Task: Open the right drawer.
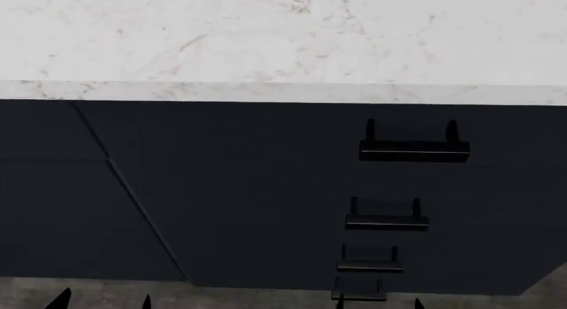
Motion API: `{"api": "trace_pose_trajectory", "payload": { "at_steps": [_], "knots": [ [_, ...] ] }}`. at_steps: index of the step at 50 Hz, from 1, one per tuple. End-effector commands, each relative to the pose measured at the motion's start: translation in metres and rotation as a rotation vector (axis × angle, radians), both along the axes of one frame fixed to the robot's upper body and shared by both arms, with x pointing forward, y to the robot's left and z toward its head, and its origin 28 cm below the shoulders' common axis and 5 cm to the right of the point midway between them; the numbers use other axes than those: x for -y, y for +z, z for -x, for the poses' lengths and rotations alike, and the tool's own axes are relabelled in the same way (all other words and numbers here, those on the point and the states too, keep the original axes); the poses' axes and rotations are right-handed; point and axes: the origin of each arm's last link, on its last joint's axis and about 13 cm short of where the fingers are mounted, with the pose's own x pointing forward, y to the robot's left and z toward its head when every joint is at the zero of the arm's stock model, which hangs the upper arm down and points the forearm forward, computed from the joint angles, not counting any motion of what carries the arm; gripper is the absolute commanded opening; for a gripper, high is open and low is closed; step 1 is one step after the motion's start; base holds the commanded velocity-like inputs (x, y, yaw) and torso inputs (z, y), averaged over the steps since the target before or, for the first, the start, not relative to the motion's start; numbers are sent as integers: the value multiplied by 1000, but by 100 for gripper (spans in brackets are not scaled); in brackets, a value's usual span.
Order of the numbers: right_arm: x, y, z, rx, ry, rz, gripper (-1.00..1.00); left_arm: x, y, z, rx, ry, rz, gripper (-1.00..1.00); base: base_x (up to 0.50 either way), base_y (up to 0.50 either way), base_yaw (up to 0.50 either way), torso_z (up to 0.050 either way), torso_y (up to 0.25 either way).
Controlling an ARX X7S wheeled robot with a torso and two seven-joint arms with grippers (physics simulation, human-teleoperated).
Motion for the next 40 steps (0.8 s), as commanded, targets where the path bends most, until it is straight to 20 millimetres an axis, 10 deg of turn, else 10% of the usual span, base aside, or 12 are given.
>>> {"api": "trace_pose_trajectory", "payload": {
  "at_steps": [1, 40],
  "knots": [
    [0, 2, 1, 13, 6, -6, 100, 0, 1, 0, 7, -5, 24, 100, 0, 0, 0, 0, 0],
    [0, 1, 1, 12, 16, 2, 100, 1, 3, 1, 19, -16, 39, 100, 89, -33, 0, 0, 0]
  ]
}}
